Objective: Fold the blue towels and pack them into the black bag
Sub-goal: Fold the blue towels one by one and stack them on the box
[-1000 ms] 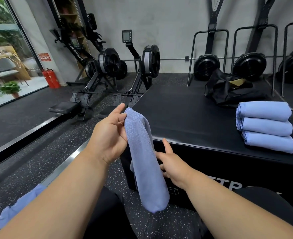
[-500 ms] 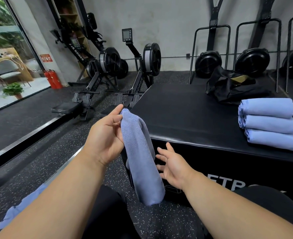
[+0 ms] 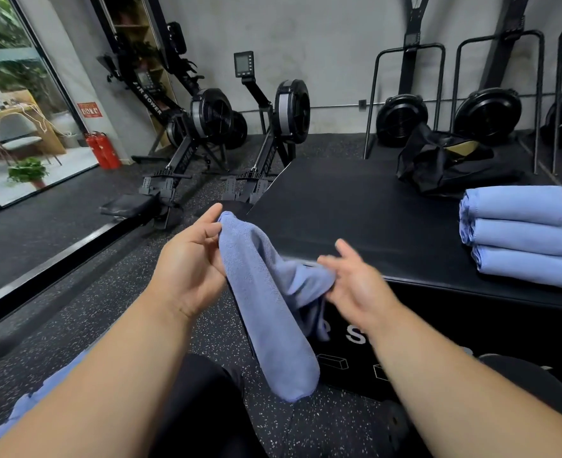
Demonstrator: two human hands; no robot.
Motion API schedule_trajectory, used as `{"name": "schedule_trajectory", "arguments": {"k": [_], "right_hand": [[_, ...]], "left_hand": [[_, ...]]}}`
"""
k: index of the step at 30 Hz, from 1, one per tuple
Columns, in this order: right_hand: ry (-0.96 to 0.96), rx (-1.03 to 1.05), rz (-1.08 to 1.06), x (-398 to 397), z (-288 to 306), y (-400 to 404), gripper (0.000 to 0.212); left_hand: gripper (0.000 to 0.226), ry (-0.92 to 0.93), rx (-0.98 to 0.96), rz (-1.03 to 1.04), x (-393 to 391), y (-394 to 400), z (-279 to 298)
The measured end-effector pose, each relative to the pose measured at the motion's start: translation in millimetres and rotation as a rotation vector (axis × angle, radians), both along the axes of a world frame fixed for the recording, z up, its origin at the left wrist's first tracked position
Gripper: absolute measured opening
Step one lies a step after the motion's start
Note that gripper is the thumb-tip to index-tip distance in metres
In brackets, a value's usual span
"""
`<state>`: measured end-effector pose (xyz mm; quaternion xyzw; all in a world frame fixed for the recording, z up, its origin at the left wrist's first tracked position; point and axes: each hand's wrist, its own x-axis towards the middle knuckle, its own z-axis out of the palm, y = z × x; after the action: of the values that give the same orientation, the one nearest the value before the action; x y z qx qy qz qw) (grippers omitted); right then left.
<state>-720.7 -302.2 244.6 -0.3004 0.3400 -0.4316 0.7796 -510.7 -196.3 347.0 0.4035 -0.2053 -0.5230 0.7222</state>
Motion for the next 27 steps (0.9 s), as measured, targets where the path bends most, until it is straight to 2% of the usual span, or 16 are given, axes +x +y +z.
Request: {"name": "schedule_trajectory", "arguments": {"k": [3,6,9,11,12,15,18,20,23,27], "right_hand": [[-0.029,-0.067,-0.092,-24.4,25.9,-17.7,0.082],[0.085,-0.101,0.057,-17.6,22.5,1.3,0.086],[0.052,-0.146,-0.081,-19.2,25.0,-9.1,0.084],[0.006,-0.098,-0.164,-26.8,31.0,-12.3,0.087],[0.045,-0.066,-0.147,-27.6,26.3,-8.3,0.089],[0.134,-0.056,0.000,-16.6,14.5,7.8,0.078],[0.144,-0.151,-0.109,-24.3,19.2,-6.5,0.073],[0.235,-0.162,-0.158,-34.3,17.2,-7.7,0.075],[0.450,-0.269,0.001,-41.2,8.5,6.6,0.071],[0.507,-0.429,-0.099,-59.2,27.3,-9.0,0.063]], "left_hand": [[0.045,-0.062,0.048,0.075,5.7,-2.2,-9.0],[0.046,-0.145,0.112,0.119,4.1,-6.7,-22.4],[0.049,-0.197,0.170,0.145,0.2,-11.7,-32.9],[0.048,-0.198,0.180,0.158,-2.9,-13.3,-34.9],[0.046,-0.191,0.179,0.154,-3.1,-13.4,-35.9],[0.043,-0.192,0.183,0.130,-6.4,-12.1,-40.5],[0.042,-0.248,0.211,0.148,-5.8,-15.5,-43.7],[0.039,-0.338,0.238,0.186,-2.7,-13.4,-43.3],[0.037,-0.573,0.336,0.231,8.1,-5.5,-52.2],[0.036,-0.724,0.415,0.273,21.7,-3.8,-64.0]]}}
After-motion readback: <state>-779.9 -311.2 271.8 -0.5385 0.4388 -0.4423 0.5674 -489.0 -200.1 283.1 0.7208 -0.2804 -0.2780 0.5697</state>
